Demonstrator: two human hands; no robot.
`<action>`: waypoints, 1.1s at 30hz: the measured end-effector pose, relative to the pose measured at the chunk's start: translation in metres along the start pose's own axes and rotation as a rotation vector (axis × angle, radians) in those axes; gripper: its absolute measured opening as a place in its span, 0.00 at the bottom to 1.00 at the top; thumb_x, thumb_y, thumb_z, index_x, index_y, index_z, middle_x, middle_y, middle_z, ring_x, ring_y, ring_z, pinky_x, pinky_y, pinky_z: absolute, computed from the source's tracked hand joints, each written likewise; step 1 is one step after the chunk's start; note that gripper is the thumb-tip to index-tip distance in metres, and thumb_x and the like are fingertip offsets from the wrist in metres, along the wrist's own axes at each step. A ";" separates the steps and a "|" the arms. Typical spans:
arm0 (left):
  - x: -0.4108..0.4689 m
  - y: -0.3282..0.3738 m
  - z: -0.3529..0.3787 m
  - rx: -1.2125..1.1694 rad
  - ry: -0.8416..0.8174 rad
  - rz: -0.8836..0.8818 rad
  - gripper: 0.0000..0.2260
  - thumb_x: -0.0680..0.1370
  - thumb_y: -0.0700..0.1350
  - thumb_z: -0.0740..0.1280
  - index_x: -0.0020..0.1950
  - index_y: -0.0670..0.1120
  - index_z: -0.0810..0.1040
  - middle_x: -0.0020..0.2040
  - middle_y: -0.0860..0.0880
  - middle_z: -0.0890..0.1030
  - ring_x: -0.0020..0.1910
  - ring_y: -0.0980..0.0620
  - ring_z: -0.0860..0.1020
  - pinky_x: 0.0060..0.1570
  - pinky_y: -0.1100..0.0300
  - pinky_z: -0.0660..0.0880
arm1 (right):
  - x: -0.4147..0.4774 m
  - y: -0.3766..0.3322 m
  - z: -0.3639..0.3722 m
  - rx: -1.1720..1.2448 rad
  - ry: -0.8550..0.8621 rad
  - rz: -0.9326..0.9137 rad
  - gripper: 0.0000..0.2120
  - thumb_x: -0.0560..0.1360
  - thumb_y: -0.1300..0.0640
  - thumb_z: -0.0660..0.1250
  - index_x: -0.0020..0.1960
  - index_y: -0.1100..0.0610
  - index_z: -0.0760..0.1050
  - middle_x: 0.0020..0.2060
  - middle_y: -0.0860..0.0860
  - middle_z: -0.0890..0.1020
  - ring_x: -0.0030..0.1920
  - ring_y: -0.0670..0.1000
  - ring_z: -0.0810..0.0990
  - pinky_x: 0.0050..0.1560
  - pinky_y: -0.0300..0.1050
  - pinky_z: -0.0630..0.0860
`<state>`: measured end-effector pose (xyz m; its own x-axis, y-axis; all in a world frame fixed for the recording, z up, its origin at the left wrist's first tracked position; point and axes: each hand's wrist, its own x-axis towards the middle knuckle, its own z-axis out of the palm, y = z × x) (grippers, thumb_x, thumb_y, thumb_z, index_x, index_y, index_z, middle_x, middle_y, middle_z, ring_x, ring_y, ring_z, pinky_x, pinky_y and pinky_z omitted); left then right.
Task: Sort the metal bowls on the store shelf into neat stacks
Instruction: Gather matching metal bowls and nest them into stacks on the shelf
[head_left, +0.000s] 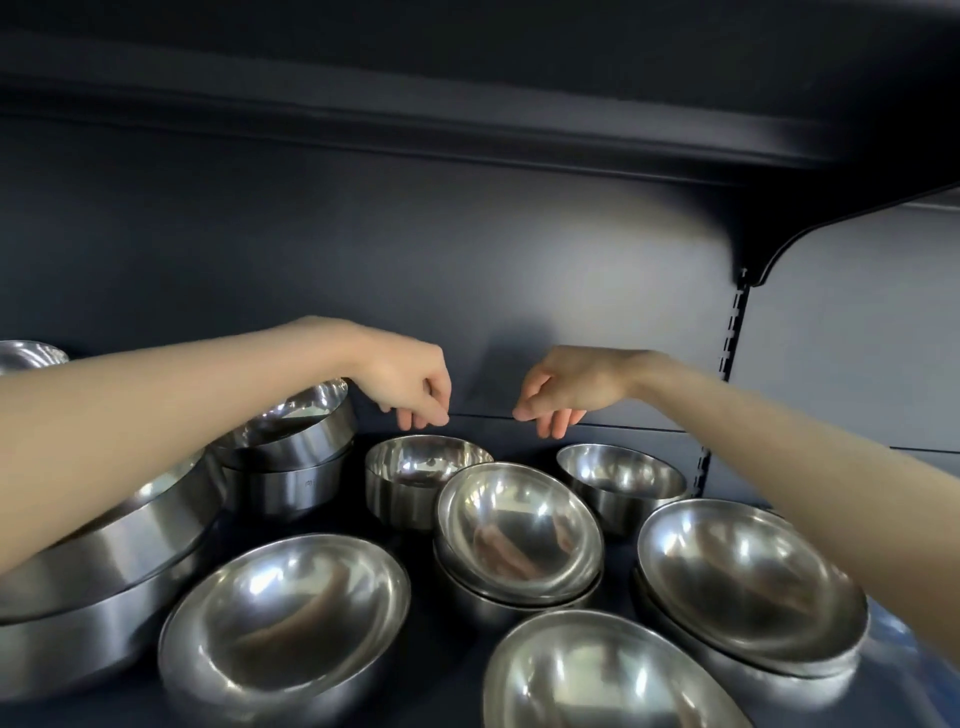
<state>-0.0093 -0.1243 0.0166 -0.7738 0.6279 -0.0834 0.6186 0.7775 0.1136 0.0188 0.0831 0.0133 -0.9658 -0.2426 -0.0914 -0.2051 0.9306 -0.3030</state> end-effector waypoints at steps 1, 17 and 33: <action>-0.004 0.003 0.000 -0.040 -0.001 -0.003 0.11 0.80 0.47 0.64 0.55 0.41 0.80 0.45 0.49 0.83 0.41 0.55 0.82 0.44 0.60 0.77 | -0.007 0.002 -0.001 0.005 0.007 -0.003 0.12 0.78 0.51 0.65 0.54 0.59 0.77 0.40 0.51 0.83 0.39 0.47 0.83 0.47 0.40 0.79; -0.041 0.047 0.048 -0.135 0.066 -0.119 0.12 0.79 0.46 0.64 0.56 0.40 0.74 0.33 0.48 0.82 0.21 0.58 0.77 0.27 0.69 0.73 | -0.063 0.012 0.025 -0.021 -0.099 -0.051 0.11 0.76 0.53 0.68 0.54 0.59 0.78 0.38 0.50 0.83 0.37 0.44 0.79 0.43 0.40 0.74; -0.042 0.042 0.072 -0.204 0.065 -0.111 0.08 0.79 0.38 0.57 0.56 0.45 0.69 0.36 0.44 0.83 0.22 0.55 0.77 0.30 0.63 0.74 | -0.058 0.009 0.042 -0.021 -0.081 -0.032 0.04 0.78 0.63 0.64 0.52 0.58 0.73 0.30 0.50 0.79 0.28 0.42 0.73 0.31 0.30 0.71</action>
<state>0.0592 -0.1151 -0.0467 -0.8466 0.5305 -0.0434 0.4943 0.8138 0.3054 0.0792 0.0938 -0.0239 -0.9430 -0.2926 -0.1586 -0.2396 0.9275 -0.2869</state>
